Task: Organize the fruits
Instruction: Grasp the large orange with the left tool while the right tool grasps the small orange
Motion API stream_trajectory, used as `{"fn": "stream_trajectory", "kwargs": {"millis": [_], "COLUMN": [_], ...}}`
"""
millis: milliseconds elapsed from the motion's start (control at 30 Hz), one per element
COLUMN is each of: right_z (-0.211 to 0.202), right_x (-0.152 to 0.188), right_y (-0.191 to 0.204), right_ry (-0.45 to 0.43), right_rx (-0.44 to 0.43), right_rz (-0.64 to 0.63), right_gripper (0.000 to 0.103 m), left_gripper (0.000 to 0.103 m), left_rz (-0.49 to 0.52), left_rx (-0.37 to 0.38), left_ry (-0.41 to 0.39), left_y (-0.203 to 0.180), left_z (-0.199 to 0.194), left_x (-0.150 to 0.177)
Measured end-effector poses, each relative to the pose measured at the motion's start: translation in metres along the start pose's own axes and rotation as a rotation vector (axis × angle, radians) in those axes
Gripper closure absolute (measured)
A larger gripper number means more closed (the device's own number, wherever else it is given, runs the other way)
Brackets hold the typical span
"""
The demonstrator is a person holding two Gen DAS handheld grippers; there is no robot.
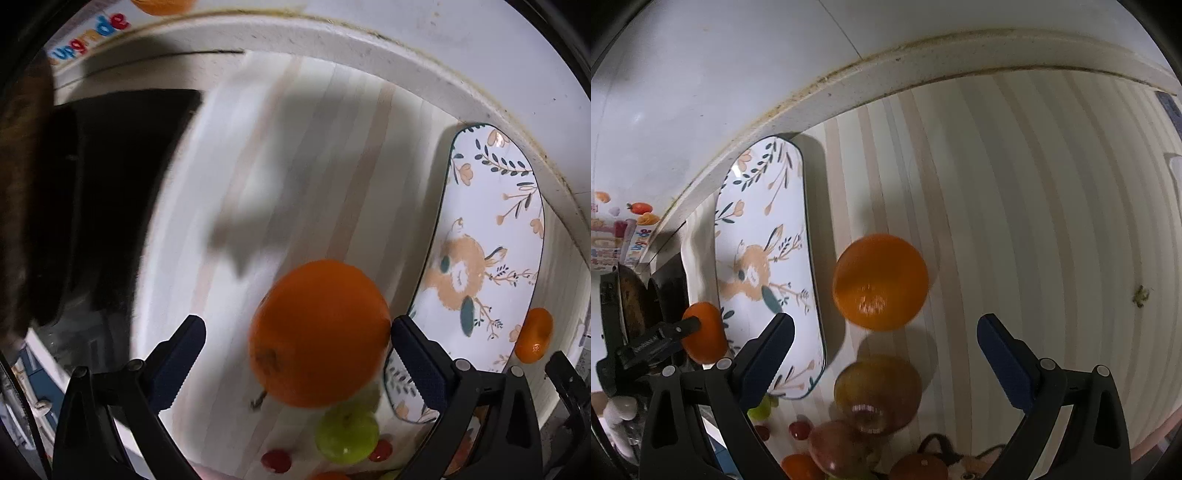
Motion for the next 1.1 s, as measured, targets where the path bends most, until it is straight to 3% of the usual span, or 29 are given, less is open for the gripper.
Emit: {"fn": "stream_trajectory", "kwargs": {"millis": [133,200,233,367,433,467,667,800,967,1100], "right_z": [0.012,0.019,0.022,0.036,0.043,0.046,0.043,0.026,0.017,0.029], "right_x": [-0.009,-0.013,-0.015,-0.016,-0.015,-0.015,-0.014,-0.016,-0.039,-0.057], "right_y": [0.002,0.004,0.005,0.007,0.008,0.009,0.014,0.03,0.075,0.115], "right_ry": [0.017,0.025,0.03,0.073,0.096,0.1,0.039,-0.009,-0.061,-0.115], "right_rx": [-0.005,-0.004,-0.009,-0.023,-0.016,-0.012,0.023,-0.007,-0.103,-0.054], "right_rz": [0.011,0.019,0.022,0.031,0.028,0.025,-0.008,-0.043,-0.135,-0.323], "right_gripper": [0.002,0.002,0.003,0.012,0.03,0.034,0.036,0.036,0.036,0.036], "left_gripper": [0.004,0.025,0.026,0.027,0.028,0.028,0.028,0.028,0.028,0.028], "left_rz": [0.026,0.026,0.023,0.032,0.026,0.025,0.006,0.016,0.071,0.106], "left_rx": [0.028,0.082,0.098,0.077,0.059,0.043,0.041,0.111,0.205,0.209], "left_ry": [-0.005,-0.011,-0.009,-0.035,-0.046,-0.053,-0.096,-0.153,-0.182,-0.166], "left_y": [-0.006,-0.008,-0.009,-0.005,0.001,0.001,0.019,0.012,-0.036,-0.058], "left_z": [0.005,0.007,0.007,0.0,-0.003,-0.004,-0.033,-0.077,-0.102,-0.098], "left_x": [-0.001,0.001,0.002,0.008,0.012,0.015,0.031,0.033,-0.004,-0.03]}}
Point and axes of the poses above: each gripper's, at about its wrist camera, not at the fingertips, and z roughly the way its jaws point, y to its left, x to its underside, the point moved 4 cm from there along z, roughly the way its jaws point
